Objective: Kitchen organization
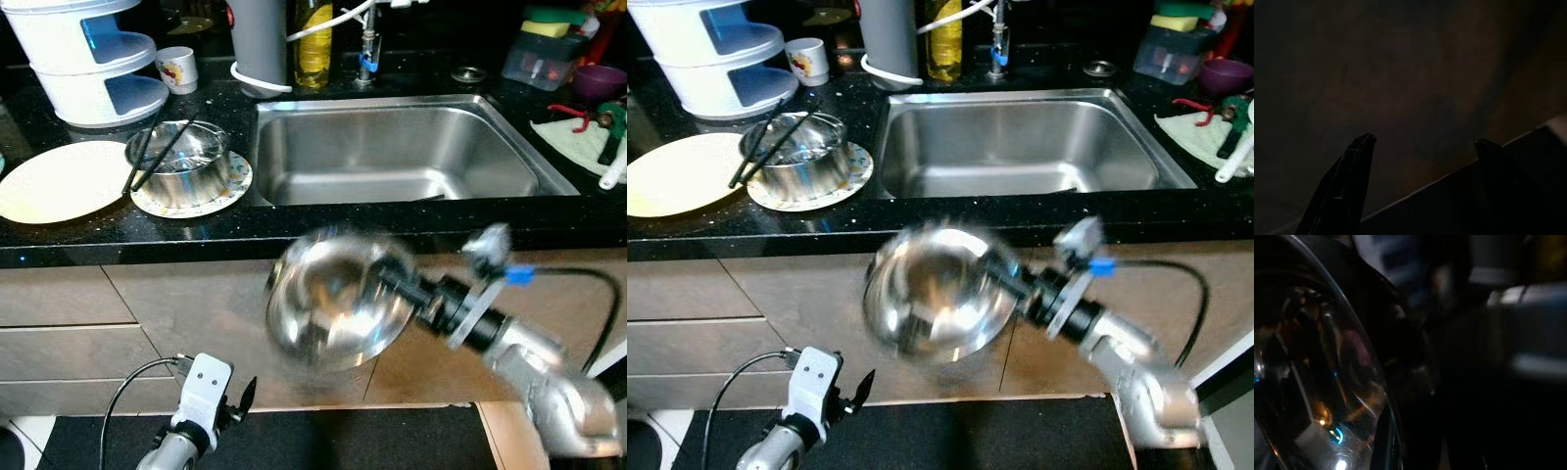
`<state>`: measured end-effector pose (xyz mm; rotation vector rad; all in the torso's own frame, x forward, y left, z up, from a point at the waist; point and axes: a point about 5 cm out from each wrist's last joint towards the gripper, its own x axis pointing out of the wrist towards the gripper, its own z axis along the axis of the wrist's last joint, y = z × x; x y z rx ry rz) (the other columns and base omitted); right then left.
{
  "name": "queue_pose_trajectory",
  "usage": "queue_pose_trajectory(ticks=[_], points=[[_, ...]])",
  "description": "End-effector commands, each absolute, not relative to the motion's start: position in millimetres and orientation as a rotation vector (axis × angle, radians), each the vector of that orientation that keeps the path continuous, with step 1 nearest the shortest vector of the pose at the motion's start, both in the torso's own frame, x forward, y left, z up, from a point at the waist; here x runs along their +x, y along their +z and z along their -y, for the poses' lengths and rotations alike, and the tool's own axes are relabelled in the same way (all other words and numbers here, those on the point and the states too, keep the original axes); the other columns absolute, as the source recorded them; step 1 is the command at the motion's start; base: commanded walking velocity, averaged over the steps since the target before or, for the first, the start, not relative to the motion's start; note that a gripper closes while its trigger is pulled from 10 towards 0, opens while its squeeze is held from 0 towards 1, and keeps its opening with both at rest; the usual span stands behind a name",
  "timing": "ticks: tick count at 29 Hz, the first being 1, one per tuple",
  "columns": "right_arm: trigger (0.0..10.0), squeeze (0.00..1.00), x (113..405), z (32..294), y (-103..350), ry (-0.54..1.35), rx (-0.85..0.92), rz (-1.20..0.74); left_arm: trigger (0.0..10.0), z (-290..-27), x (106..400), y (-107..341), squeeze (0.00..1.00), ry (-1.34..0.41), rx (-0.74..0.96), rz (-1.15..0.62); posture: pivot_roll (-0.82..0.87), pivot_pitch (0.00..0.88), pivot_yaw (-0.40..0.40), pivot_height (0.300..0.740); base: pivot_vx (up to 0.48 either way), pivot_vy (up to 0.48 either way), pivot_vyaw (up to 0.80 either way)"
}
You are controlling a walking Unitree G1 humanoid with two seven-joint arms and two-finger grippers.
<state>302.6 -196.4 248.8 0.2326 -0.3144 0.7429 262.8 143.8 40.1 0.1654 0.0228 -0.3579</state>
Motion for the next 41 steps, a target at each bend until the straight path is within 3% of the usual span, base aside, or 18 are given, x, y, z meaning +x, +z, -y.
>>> queue_pose_trajectory(ticks=[1, 10, 11, 16, 24, 32, 36, 41], points=[[10.0, 0.0, 308, 205, 265, 0.671, 0.327, 0.382, 10.0, -129, 262, 42, 0.0, -0.44, 0.172, -0.008, -0.13, 0.196, 0.02, 0.74, 0.0, 0.0, 0.0], [10.0, 0.0, 337, 232, 297, 0.369, 0.355, 0.469, 10.0, -112, 276, 67, 0.0, -0.511, 0.172, 0.072, -0.14, 0.198, 0.026, 0.74, 0.0, 0.0, 0.0], [10.0, 0.0, 346, 240, 301, 0.266, 0.284, 0.465, 10.0, -110, 284, 79, 0.0, -0.515, 0.166, 0.106, -0.13, 0.198, 0.028, 0.74, 0.0, 0.0, 0.0], [10.0, 0.0, 365, 243, 309, 0.095, 0.064, 0.438, 10.0, -94, 301, 116, 0.0, -0.579, 0.131, 0.202, -0.13, 0.197, 0.029, 0.74, 0.0, 0.0, 0.0], [10.0, 0.0, 379, 234, 328, 0.033, -0.098, 0.521, 10.0, -78, 319, 176, 0.0, -0.669, 0.073, 0.35, -0.12, 0.198, 0.035, 0.74, 0.0, 0.0, 0.0], [10.0, 0.0, 393, 221, 331, 0.037, -0.252, 0.516, 10.0, -77, 331, 208, 0.0, -0.647, 0.034, 0.385, -0.12, 0.204, 0.034, 0.74, 0.0, 0.0, 0.0], [10.0, 0.0, 404, 204, 323, 0.078, -0.49, 0.46, 10.0, -83, 348, 231, 0.0, -0.587, 0.074, 0.364, -0.1, 0.22, 0.034, 0.74, 0.0, 0.0, 0.0], [10.0, 0.0, 410, 196, 320, 0.087, -0.61, 0.426, 10.0, -87, 354, 258, 0.0, -0.577, 0.105, 0.395, -0.09, 0.225, 0.043, 0.74, 0.0, 0.0, 0.0]])
